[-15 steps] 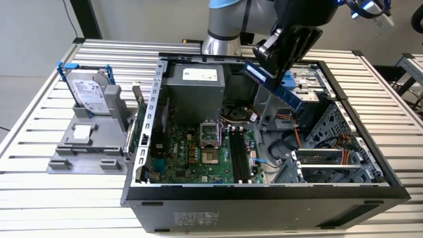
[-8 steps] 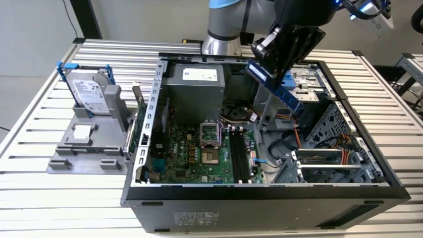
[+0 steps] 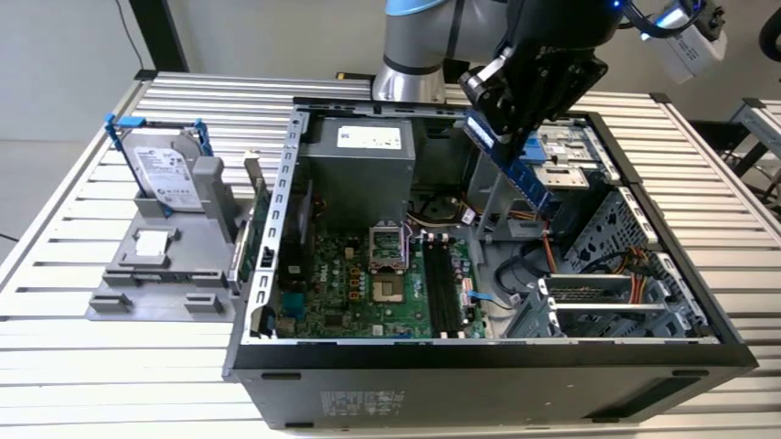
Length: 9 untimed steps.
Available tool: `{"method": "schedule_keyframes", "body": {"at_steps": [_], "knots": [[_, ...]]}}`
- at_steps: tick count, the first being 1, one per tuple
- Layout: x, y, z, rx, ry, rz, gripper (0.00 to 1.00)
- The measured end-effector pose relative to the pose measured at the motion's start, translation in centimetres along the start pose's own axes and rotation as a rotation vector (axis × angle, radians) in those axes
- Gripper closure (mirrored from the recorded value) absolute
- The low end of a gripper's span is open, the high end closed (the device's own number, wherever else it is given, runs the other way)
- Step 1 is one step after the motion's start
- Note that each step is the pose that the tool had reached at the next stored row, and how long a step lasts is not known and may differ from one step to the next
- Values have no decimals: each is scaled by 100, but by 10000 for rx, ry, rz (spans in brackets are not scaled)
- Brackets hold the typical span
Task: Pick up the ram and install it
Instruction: 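Insert the ram into the slot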
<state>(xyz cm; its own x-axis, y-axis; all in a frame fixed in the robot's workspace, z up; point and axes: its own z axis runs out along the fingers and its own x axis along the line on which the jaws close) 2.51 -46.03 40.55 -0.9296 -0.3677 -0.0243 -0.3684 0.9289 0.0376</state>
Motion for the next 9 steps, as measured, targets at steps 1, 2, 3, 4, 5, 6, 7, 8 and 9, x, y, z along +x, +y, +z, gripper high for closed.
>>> {"method": "schedule_keyframes", "body": {"at_steps": [1,2,3,4,5,6,7,8,9], "knots": [[0,0,0,3,-6,145,100],[0,0,1,6,-12,288,100],[0,0,0,10,-17,443,100],[0,0,0,14,-22,574,100],[0,0,0,17,-27,701,100],[0,0,1,19,-31,809,100],[0,0,1,21,-34,903,100],[0,0,1,23,-38,995,100],[0,0,0,26,-41,1083,100]]}}
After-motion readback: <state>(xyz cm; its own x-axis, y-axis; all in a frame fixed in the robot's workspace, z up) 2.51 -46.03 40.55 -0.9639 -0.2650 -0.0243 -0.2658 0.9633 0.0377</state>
